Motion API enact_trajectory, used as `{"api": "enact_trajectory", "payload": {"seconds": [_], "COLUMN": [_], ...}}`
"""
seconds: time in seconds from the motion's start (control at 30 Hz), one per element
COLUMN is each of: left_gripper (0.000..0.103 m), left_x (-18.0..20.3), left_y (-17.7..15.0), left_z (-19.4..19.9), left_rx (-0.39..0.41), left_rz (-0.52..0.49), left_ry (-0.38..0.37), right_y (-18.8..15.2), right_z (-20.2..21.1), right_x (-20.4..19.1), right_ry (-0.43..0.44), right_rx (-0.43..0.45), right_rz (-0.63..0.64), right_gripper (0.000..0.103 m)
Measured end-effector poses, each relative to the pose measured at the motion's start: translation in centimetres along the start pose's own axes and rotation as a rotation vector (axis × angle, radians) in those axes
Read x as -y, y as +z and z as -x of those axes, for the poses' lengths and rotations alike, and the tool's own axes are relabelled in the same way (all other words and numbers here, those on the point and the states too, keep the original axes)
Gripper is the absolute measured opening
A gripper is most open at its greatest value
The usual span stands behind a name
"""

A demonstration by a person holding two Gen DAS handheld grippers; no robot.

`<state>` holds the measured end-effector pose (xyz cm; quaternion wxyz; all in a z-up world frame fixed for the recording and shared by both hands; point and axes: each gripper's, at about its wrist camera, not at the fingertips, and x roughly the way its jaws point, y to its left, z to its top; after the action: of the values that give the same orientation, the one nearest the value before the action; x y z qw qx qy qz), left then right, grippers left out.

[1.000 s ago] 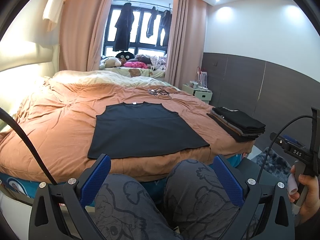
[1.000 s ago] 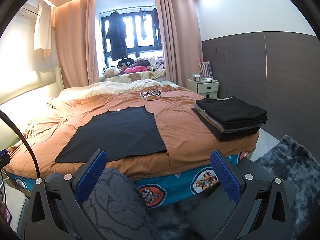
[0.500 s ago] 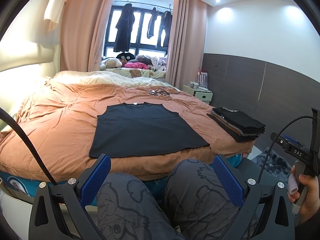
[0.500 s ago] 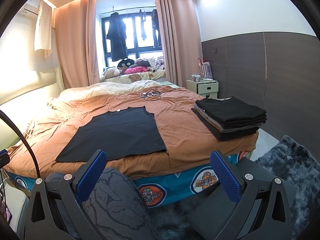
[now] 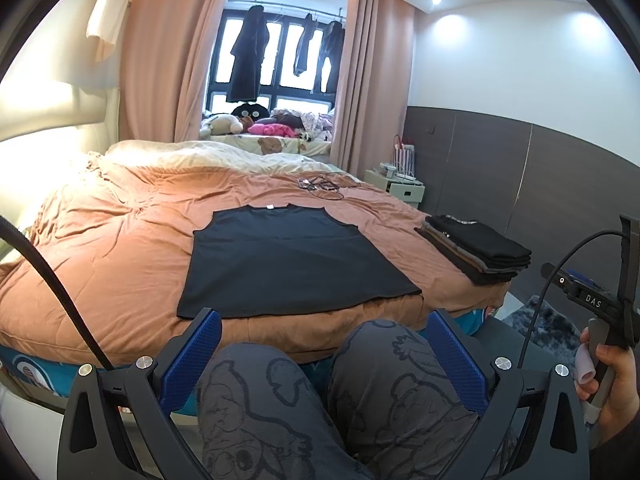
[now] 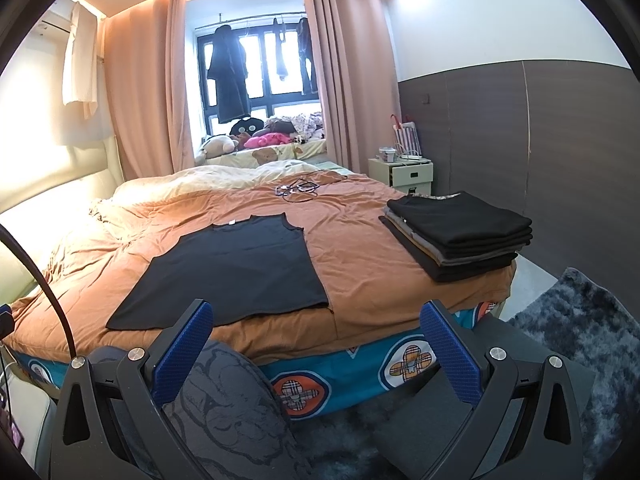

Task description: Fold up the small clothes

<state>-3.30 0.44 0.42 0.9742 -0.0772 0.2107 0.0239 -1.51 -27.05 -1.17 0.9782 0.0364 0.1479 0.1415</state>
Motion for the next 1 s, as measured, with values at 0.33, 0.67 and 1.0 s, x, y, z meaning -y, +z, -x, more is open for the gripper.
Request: {"api": "enact_trajectory", "payload": {"seconds": [0.33, 0.67, 1.0], "left_gripper": [0.102, 0.086, 0.060], "left_x": [-3.0, -7.0, -12.3], "left_y": [1.1, 1.7, 1.3], "left_z": [-3.1, -6.9, -12.4], "left_rx": [-0.026, -0.056, -0.132], "left_rz": [0.041, 0.115, 0.204], "left_ry": [0.012, 0.030, 0.119], "right_y": [0.8, 1.7, 3.0], "right_z": [-3.1, -7.5, -12.4], "right_x": [0.0, 0.4, 1.1], "right_ry": [0.000, 0.000, 0.062], "right_rx": [-0.023, -0.087, -0.104], "right_rz": [-0.029, -0.051, -0.030], "right_gripper": [0.103, 0.103, 0.091]}}
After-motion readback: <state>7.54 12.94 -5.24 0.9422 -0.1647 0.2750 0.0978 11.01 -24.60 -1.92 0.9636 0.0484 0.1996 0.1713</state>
